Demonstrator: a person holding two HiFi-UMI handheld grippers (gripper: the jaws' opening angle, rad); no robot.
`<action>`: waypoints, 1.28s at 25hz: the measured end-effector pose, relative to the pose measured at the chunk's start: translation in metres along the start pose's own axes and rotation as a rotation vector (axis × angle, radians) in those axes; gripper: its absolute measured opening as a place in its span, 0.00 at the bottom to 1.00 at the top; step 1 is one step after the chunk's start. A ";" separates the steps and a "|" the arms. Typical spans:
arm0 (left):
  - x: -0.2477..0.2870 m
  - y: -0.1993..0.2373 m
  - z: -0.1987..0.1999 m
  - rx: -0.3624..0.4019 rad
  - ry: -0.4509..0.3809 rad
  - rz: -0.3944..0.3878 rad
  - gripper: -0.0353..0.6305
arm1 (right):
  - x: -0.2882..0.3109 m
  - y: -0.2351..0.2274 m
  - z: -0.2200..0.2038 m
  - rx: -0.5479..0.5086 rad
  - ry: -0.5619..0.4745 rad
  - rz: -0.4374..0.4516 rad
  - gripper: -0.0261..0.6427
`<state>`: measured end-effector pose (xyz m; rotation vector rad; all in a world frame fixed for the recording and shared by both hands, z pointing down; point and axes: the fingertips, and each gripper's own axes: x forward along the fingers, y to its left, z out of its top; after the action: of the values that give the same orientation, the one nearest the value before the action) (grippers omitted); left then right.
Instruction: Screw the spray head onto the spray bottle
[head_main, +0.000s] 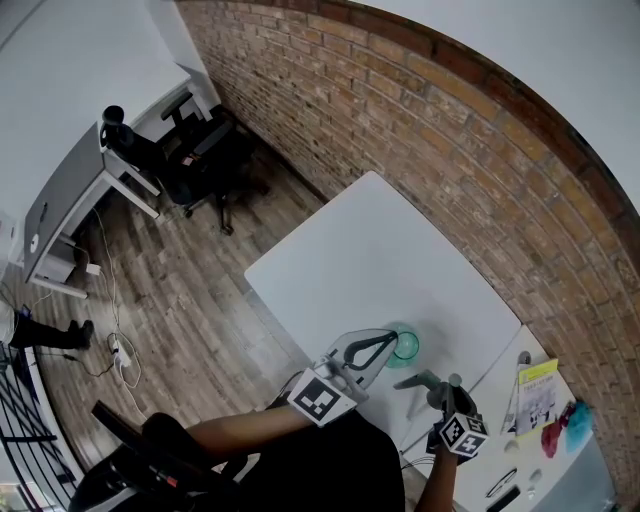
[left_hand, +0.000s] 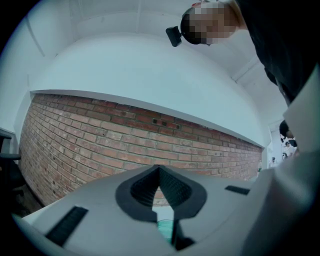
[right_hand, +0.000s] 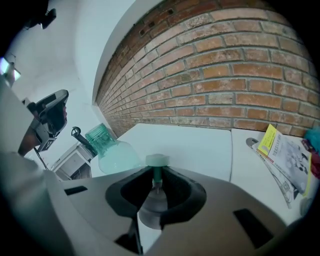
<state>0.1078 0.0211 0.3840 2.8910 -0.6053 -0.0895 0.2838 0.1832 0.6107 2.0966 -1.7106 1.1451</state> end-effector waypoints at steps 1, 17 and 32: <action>0.000 0.000 0.000 0.001 0.000 0.000 0.06 | 0.000 0.001 0.001 -0.004 -0.005 0.002 0.14; 0.000 -0.003 0.003 0.008 -0.005 -0.007 0.06 | -0.011 0.004 0.024 -0.035 -0.104 0.006 0.13; -0.006 -0.004 0.002 -0.008 -0.004 -0.012 0.06 | -0.014 0.010 0.037 -0.104 -0.141 0.012 0.14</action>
<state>0.1032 0.0267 0.3809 2.8874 -0.5874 -0.0990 0.2906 0.1688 0.5735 2.1513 -1.8041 0.9094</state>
